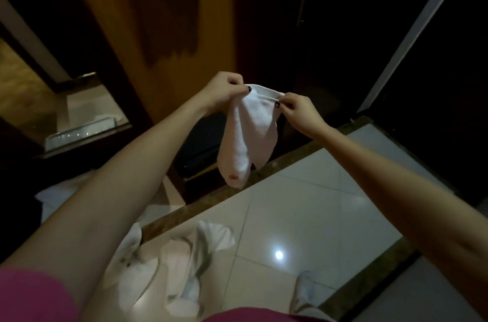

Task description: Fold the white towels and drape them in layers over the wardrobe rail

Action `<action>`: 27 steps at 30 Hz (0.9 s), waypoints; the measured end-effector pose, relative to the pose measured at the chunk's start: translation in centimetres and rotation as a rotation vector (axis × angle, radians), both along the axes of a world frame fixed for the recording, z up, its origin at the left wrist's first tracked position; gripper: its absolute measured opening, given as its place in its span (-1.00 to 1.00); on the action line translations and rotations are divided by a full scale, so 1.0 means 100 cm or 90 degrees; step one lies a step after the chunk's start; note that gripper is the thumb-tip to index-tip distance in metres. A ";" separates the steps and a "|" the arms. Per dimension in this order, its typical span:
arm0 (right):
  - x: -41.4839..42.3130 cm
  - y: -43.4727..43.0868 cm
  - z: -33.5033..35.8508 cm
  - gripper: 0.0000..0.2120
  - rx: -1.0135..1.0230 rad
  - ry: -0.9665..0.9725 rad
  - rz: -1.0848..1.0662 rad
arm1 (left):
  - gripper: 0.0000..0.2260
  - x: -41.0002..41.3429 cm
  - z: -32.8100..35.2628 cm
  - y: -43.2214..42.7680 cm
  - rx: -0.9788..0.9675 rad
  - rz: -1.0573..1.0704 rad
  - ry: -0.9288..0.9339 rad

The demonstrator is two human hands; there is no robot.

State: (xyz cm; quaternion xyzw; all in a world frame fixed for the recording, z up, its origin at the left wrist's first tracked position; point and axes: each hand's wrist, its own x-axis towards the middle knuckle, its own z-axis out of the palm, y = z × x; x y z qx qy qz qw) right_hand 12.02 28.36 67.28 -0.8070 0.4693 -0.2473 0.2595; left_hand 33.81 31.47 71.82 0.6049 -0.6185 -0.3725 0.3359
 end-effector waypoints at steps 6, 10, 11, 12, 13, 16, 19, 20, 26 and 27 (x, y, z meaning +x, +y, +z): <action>-0.078 -0.072 0.032 -0.73 -0.050 -0.023 -0.009 | -0.70 -0.073 0.016 -0.064 -0.074 -0.003 -0.076; -0.115 -0.106 0.038 -0.75 -0.047 -0.059 0.005 | -0.72 -0.101 0.010 -0.085 -0.088 -0.007 -0.145; -0.121 -0.112 0.039 -0.77 -0.043 -0.062 0.017 | -0.73 -0.105 0.008 -0.088 -0.093 -0.010 -0.155; -0.125 -0.118 0.041 -0.80 -0.037 -0.062 0.034 | -0.74 -0.110 0.006 -0.090 -0.095 -0.011 -0.160; -0.129 -0.122 0.042 -0.82 -0.029 -0.063 0.053 | -0.77 -0.113 0.004 -0.091 -0.093 -0.009 -0.165; -0.136 -0.134 0.043 -0.83 0.003 -0.080 0.089 | -0.86 -0.124 0.000 -0.092 -0.068 0.001 -0.188; -0.138 -0.142 0.041 -0.79 0.026 -0.113 0.099 | -0.87 -0.124 -0.004 -0.096 -0.059 0.032 -0.169; -0.138 -0.146 0.040 -0.78 0.030 -0.118 0.100 | -0.86 -0.122 -0.004 -0.097 -0.057 0.042 -0.149; -0.125 -0.164 0.043 -0.75 0.116 -0.150 0.149 | -0.88 -0.110 0.006 -0.107 -0.024 0.082 -0.006; -0.121 -0.167 0.044 -0.75 0.119 -0.160 0.150 | -0.88 -0.106 0.008 -0.110 -0.025 0.093 0.006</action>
